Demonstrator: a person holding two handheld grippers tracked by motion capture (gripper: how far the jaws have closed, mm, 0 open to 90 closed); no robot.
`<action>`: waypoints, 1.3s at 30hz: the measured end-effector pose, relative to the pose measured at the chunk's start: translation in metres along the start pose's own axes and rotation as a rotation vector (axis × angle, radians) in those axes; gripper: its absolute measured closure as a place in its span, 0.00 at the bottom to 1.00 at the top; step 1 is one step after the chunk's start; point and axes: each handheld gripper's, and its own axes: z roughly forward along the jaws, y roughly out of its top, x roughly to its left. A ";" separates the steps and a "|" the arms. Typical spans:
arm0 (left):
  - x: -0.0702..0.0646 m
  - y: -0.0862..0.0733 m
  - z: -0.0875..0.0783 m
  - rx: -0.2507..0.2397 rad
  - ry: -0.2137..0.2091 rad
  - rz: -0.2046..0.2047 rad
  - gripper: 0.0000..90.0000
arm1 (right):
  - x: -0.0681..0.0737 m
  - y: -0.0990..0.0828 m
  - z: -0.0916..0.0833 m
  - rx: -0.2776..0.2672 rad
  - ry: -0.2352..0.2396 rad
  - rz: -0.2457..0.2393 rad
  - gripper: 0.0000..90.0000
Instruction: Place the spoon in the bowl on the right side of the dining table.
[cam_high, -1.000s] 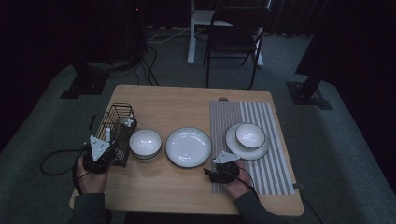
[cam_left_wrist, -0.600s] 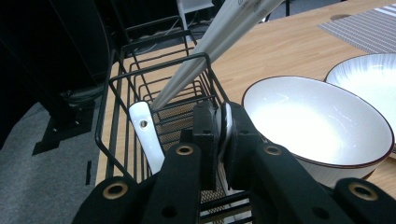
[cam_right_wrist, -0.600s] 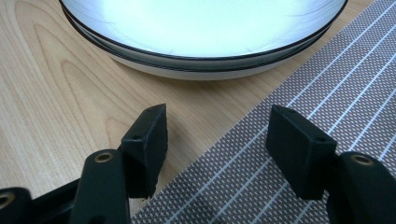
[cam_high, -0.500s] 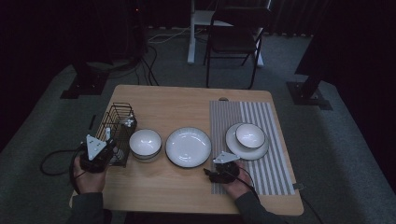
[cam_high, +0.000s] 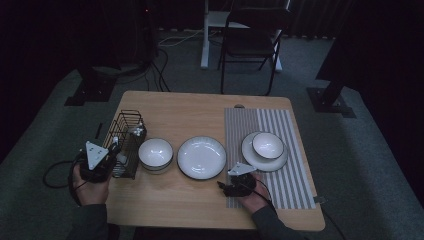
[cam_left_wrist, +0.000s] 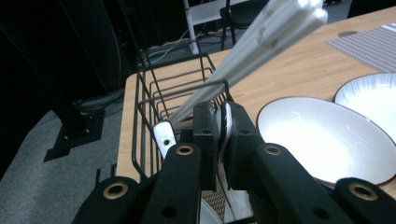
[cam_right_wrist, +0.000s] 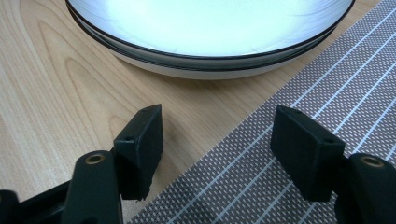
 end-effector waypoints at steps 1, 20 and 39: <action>0.000 0.002 -0.001 -0.005 0.000 0.000 0.95 | 0.000 0.000 0.000 0.001 0.002 -0.002 0.36; 0.000 0.025 -0.007 -0.052 0.003 0.029 0.95 | 0.001 0.000 0.001 0.012 0.013 -0.007 0.27; 0.000 0.044 -0.007 -0.044 -0.027 0.075 0.95 | 0.001 0.000 0.001 0.013 0.016 -0.010 0.26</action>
